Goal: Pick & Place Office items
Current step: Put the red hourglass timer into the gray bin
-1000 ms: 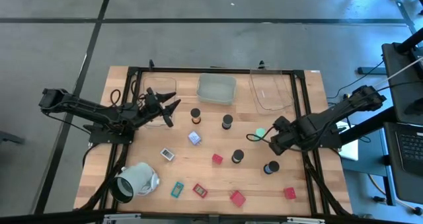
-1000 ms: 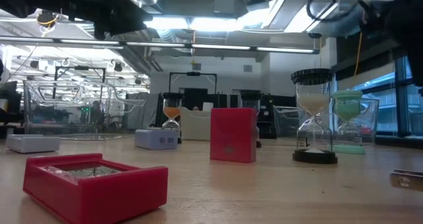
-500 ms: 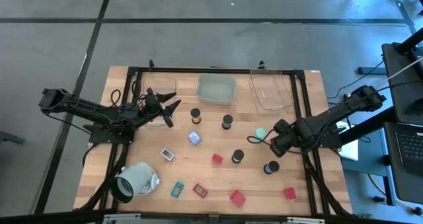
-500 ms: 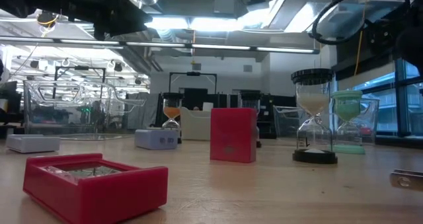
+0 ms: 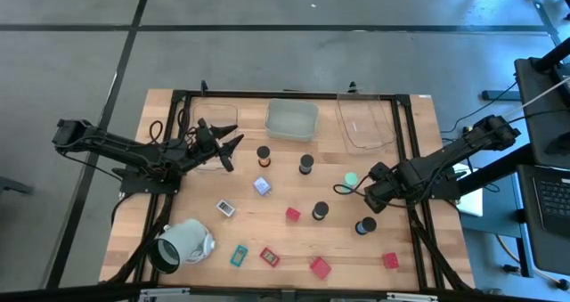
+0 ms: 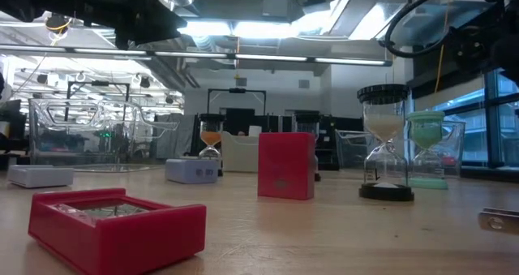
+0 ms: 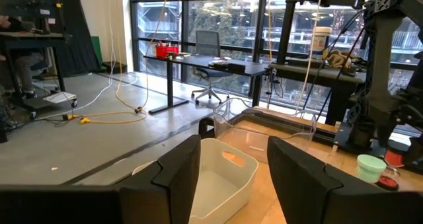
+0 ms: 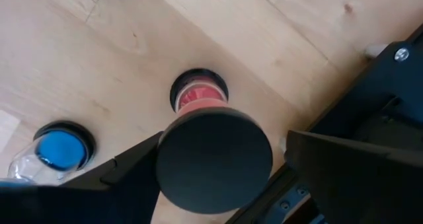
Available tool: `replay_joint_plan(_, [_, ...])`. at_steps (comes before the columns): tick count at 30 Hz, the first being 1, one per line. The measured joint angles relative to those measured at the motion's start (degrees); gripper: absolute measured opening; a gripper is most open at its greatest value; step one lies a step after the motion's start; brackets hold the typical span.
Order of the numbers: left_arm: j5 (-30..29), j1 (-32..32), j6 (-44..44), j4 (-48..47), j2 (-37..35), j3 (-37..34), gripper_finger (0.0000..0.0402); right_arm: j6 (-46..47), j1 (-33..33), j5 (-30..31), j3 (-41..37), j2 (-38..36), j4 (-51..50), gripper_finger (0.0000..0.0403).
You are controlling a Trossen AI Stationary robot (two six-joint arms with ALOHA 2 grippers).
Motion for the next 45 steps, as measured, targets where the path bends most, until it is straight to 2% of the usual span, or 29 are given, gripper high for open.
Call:
replay_joint_plan(11, [0.0, 0.0, 0.0, 0.0, 0.0, 0.0, 0.0171, -0.7, 0.0, -0.1, 0.0, 0.0, -0.1, 0.0217])
replay_joint_plan(17, [0.0, 0.0, 0.0, 0.0, 0.0, 0.0, 0.0171, -1.3, 0.0, 0.4, 0.0, 0.0, -0.1, 0.0216])
replay_joint_plan(21, [0.0, 0.0, 0.1, 0.0, 0.0, 0.0, 0.0168, -1.1, 0.0, 4.5, 2.3, -0.2, -0.7, 0.0225])
replay_joint_plan(28, [0.0, 0.0, 0.0, 0.0, 0.0, 0.0, 0.0167, -6.1, -1.3, 16.2, 14.7, -0.2, -6.6, 0.0212])
replay_joint_plan(32, [-0.1, 0.0, 0.0, 0.0, 0.0, 0.0, 0.0167, -12.3, -5.3, 21.4, 20.1, -0.2, -7.4, 0.0223])
replay_joint_plan(39, [-0.2, 0.0, 0.1, 0.1, 0.0, 0.0, 0.0167, -28.9, -18.9, 24.2, 27.1, 3.6, -7.3, 0.0212])
replay_joint_plan(42, [-0.2, 0.0, 0.1, 0.1, 0.0, 0.0, 0.0167, -37.3, -25.0, 25.4, 30.2, 7.3, -4.5, 0.0214])
replay_joint_plan(45, [-0.2, 0.0, 0.1, 0.1, 0.0, 0.0, 0.0167, -46.6, -31.0, 23.9, 33.5, 11.9, 1.4, 0.0223])
